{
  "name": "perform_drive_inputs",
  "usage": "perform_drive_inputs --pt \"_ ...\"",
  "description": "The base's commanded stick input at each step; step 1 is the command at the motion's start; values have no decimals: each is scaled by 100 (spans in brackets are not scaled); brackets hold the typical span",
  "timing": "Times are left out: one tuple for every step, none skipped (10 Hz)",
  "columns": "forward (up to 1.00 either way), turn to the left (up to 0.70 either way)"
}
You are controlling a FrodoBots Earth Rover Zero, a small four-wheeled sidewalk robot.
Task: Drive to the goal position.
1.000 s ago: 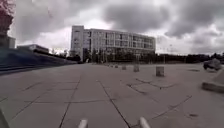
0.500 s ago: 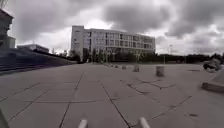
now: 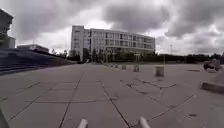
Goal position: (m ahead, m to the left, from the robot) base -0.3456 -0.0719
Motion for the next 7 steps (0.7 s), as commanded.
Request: perform_drive_inputs --pt "85 -6" --pt "45 0" --pt "0 0" --pt "0 0" --pt "0 0" --pt "0 0" --pt "0 0"
